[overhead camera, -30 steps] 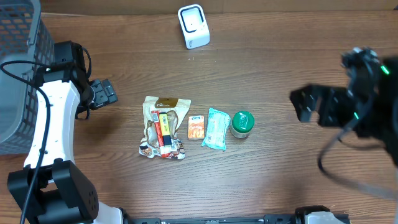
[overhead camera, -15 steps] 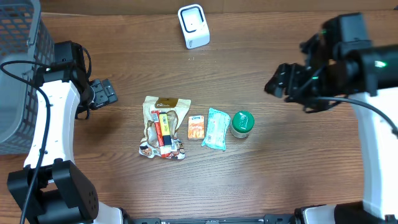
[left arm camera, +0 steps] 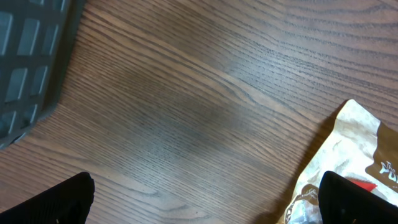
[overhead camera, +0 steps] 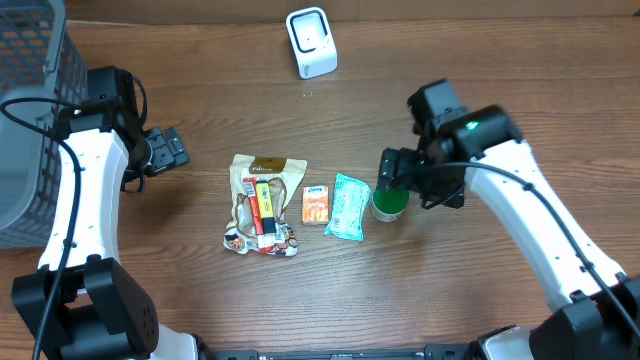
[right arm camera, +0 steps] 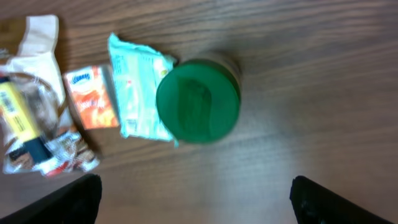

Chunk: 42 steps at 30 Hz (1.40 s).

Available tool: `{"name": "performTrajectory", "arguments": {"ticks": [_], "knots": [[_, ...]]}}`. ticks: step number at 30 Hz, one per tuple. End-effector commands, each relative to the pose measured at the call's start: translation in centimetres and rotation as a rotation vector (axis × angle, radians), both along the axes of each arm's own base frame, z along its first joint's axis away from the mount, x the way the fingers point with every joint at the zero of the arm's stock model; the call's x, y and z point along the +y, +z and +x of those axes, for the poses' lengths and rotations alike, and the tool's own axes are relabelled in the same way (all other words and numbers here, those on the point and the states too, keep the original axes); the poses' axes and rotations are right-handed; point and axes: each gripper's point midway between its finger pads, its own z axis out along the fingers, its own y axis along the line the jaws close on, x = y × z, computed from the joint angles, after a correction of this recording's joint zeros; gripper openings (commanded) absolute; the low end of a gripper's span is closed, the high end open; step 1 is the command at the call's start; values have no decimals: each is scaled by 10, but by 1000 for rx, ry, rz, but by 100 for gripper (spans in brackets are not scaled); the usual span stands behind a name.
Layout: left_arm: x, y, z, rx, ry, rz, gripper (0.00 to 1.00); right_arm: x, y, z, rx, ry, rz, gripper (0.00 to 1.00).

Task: Scan the item barcode
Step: 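Move the right gripper over the green-lidded jar, then lower the right gripper around the jar and close on it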

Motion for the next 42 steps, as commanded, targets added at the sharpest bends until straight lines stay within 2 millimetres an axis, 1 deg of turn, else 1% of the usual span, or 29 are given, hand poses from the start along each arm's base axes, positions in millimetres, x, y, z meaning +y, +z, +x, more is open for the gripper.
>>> {"name": "performTrajectory", "arguments": {"ticks": [1,4,5,8,11,13,15,21,24,28,29,30,33,35,38,42], "knots": [[1,1,3,-2,-13,5,100,2,-26,-1,-7,-3,-14,99],[1,1,3,-2,-13,5,100,3,-36,5,-41,-5,-16,100],[1,1,3,-2,-13,5,100,-3,-39,10,-67,-12,-50,100],[1,1,3,-2,-13,5,100,-11,-40,15,-93,-21,-95,100],[1,1,3,-2,-13,5,100,-10,-42,18,-102,-19,-97,100],[1,1,3,-2,-13,5,100,-8,-46,18,-96,-13,-99,99],[1,1,3,-2,-13,5,100,-4,-51,17,-85,1,-104,95],[1,1,3,-2,-13,5,100,14,-72,17,-61,53,-116,95],[1,1,3,-2,-13,5,100,12,-77,18,-63,59,-149,95],[1,1,3,-1,-13,5,100,4,-78,18,-68,54,-194,90],[1,1,3,-2,-13,5,100,-1,-78,16,-63,53,-220,85],[1,1,3,-2,-13,5,100,-3,-78,16,-61,53,-229,82],[1,1,3,-2,-13,5,100,-7,-78,13,-50,87,-251,80],[1,1,3,-2,-13,5,100,-13,-75,13,-55,114,-288,72],[1,1,3,-2,-13,5,100,-12,-67,17,-62,112,-287,70],[1,1,3,-2,-13,5,100,-8,-57,24,-82,109,-278,71]]}}
